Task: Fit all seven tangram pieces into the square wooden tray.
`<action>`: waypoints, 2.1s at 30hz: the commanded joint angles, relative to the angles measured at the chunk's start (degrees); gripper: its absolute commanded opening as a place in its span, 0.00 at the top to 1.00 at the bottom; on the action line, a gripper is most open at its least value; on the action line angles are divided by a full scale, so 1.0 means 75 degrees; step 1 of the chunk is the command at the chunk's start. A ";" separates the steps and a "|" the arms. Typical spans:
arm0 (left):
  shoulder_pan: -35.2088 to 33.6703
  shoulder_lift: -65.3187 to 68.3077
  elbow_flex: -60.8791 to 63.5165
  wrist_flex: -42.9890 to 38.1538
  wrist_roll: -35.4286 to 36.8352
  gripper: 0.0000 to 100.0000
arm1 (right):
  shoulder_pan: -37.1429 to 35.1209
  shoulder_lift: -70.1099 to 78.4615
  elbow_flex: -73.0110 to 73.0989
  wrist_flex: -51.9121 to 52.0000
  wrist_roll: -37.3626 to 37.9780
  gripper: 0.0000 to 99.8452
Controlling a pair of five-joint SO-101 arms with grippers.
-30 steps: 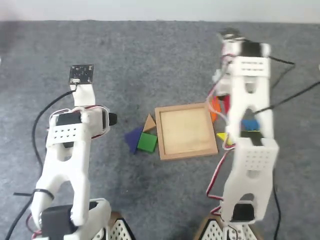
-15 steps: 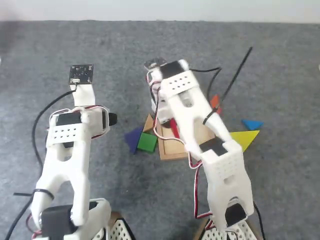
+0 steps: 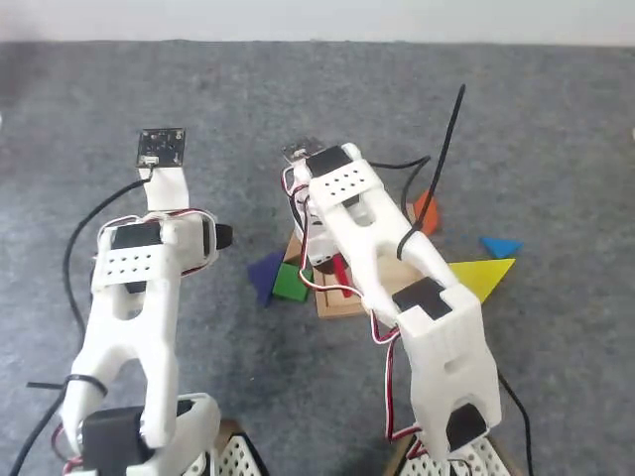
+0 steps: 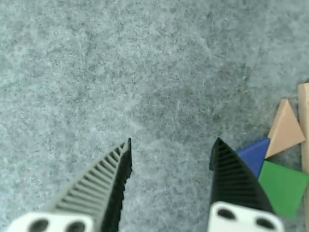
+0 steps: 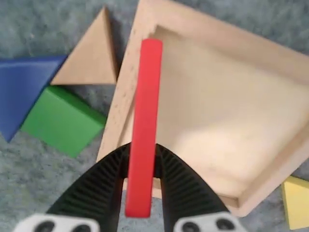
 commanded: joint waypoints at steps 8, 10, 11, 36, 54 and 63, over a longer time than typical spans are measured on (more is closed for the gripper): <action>0.0012 -0.0035 -0.0053 -0.0117 0.0047 0.74 | -0.0182 -0.0170 -0.0059 -0.0076 -0.0023 0.97; 0.0012 -0.0035 -0.0053 -0.0117 0.0047 0.74 | -0.0182 -0.0158 -0.0059 -0.0029 -0.0035 0.94; 0.0012 -0.0035 -0.0053 -0.0117 0.0047 0.74 | -0.0182 -0.0158 -0.0059 -0.0018 -0.0082 0.91; 0.0012 -0.0035 -0.0053 -0.0117 0.0047 0.74 | 0.0955 0.0674 -0.0094 -0.0615 0.0258 0.75; 0.0023 -0.0035 -0.0053 -0.0129 0.0047 0.74 | -0.0475 0.0756 -0.0094 -0.0229 0.0328 0.75; 0.0023 -0.0035 -0.0053 -0.0141 0.0047 0.74 | -0.1354 0.0721 -0.0105 -0.0029 0.0234 0.75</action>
